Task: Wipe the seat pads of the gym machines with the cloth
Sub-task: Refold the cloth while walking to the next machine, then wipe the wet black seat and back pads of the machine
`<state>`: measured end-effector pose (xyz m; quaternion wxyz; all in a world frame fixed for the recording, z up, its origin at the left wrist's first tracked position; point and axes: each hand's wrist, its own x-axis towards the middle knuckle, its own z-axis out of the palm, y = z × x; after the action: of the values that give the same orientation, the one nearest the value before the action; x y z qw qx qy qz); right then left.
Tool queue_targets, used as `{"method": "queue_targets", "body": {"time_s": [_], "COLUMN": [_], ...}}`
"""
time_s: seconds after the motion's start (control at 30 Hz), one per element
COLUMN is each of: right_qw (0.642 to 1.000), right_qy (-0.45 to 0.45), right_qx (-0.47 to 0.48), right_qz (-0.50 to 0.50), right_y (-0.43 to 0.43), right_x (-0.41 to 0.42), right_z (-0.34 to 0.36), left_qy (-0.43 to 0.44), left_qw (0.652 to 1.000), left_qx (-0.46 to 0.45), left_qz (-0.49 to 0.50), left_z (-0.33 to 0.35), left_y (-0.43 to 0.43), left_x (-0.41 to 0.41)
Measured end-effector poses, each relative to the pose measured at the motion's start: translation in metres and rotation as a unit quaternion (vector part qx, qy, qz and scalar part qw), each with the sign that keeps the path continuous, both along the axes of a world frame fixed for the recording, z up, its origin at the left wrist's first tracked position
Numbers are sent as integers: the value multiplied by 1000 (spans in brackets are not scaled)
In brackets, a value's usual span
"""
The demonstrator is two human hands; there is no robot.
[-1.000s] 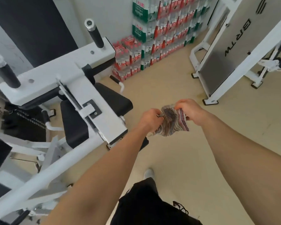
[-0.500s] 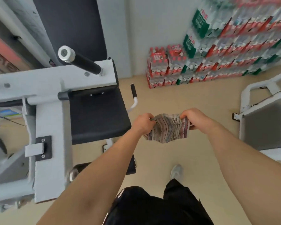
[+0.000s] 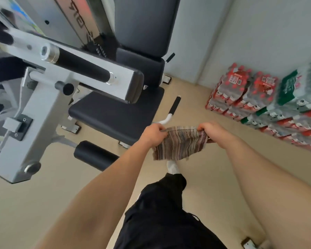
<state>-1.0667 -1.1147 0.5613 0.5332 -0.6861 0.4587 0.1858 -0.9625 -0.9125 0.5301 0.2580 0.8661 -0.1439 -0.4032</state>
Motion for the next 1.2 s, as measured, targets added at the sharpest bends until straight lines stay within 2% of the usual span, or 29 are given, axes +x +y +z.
{"method": "queue_targets", "body": {"time_s": [0.07,0.3,0.43,0.67,0.77,0.87,0.97,1.1,1.13,1.2], "right_qw": [999,983,979,917,894,872,849,849,846,836], "right_qy": [7,41,51,103,78,27,-32,-144,-169,-195], "right_qx": [-5,-36,19,54,55,67,85,120,124,101], "right_qz": [42,173,196,380,438,485,520,495,491,503], "right_y": [-20,-89,-113,-126,-124,-115,-100,-69,-63,-56], "right_x": [23,110,161,259,299,341,384,429,434,435], "right_z": [-8,-6,-8,-45,-65,-73,-69,-64,-65,-77], "left_qy": [6,25,43,61,57,17,-66,-195,-211,-237], "left_qw": [999,997,991,953,921,868,805,721,710,716], "left_qx": [8,24,7,38,72,85,76,53,54,92], "left_qz": [35,64,125,294,378,488,584,663,669,651], "left_z": [-15,-29,-26,-43,-51,-51,-40,-18,-18,-27], "left_y": [-17,-86,-106,-118,-122,-120,-108,-89,-88,-90], "left_x": [12,57,80,117,128,142,167,205,211,215]}}
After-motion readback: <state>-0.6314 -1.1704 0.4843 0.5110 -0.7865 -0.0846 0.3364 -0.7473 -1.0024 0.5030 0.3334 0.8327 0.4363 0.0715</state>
